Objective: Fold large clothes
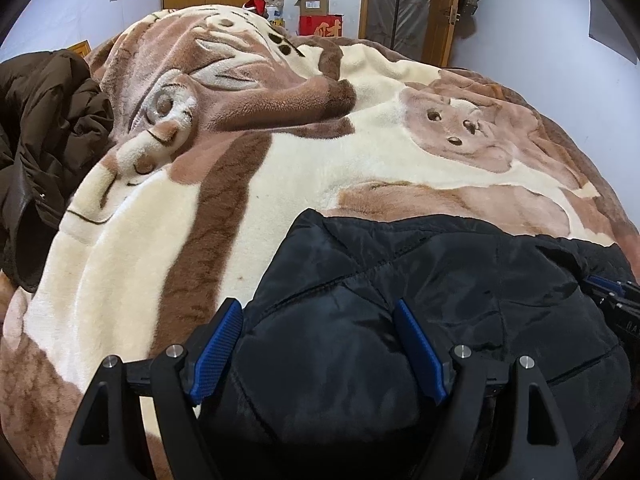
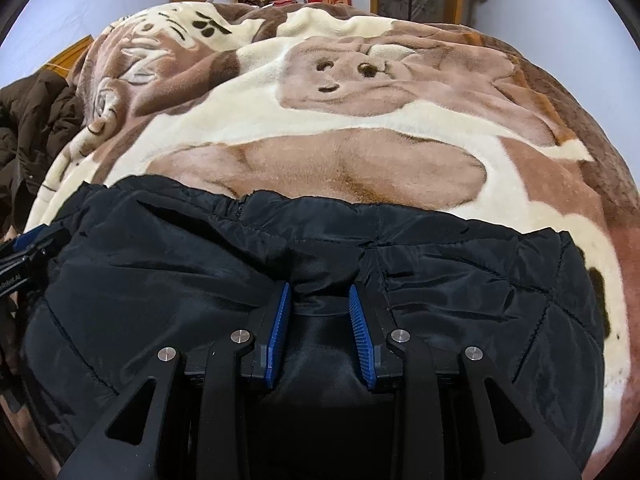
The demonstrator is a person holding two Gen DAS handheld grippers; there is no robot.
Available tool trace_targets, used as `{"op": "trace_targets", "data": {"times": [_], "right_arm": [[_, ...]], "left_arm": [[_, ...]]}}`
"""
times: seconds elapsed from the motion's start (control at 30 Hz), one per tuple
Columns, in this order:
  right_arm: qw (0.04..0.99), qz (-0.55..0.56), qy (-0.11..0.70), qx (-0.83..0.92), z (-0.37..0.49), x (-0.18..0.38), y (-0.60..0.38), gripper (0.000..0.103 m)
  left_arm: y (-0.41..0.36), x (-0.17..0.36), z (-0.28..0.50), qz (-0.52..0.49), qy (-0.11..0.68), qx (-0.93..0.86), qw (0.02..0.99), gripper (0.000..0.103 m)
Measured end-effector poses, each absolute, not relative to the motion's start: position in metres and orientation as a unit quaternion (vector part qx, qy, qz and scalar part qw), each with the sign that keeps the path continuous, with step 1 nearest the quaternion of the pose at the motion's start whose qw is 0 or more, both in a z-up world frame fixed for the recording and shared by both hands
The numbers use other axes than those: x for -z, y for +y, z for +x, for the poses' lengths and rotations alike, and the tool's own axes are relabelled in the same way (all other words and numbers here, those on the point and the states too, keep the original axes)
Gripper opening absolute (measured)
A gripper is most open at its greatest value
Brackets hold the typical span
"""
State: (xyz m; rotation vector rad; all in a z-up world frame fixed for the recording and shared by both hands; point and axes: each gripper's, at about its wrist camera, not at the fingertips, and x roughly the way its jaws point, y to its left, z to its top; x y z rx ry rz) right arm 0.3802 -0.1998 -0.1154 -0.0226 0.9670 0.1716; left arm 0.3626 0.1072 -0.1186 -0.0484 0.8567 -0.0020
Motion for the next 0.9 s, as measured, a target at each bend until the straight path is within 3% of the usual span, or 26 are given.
{"op": "trace_targets", "data": {"times": [0.1, 0.33, 0.57, 0.9], "right_arm": [[0.890, -0.016, 0.449, -0.081, 0.367, 0.095, -0.203, 0.040], [0.908, -0.010, 0.406, -0.108, 0.301, 0.056, -0.212, 0.041], [0.893, -0.024, 0.437, -0.107, 0.285, 0.102, -0.216, 0.042], [0.904, -0.009, 0.411, -0.116, 0.246, 0.071, -0.221, 0.043]], "left_arm": [[0.110, 0.106, 0.353, -0.021, 0.408, 0.002, 0.913, 0.080], [0.143, 0.083, 0.308, -0.047, 0.378, -0.005, 0.924, 0.080], [0.184, 0.130, 0.287, -0.105, 0.434, -0.028, 0.894, 0.081], [0.187, 0.140, 0.249, -0.163, 0.433, -0.005, 0.887, 0.080]]}}
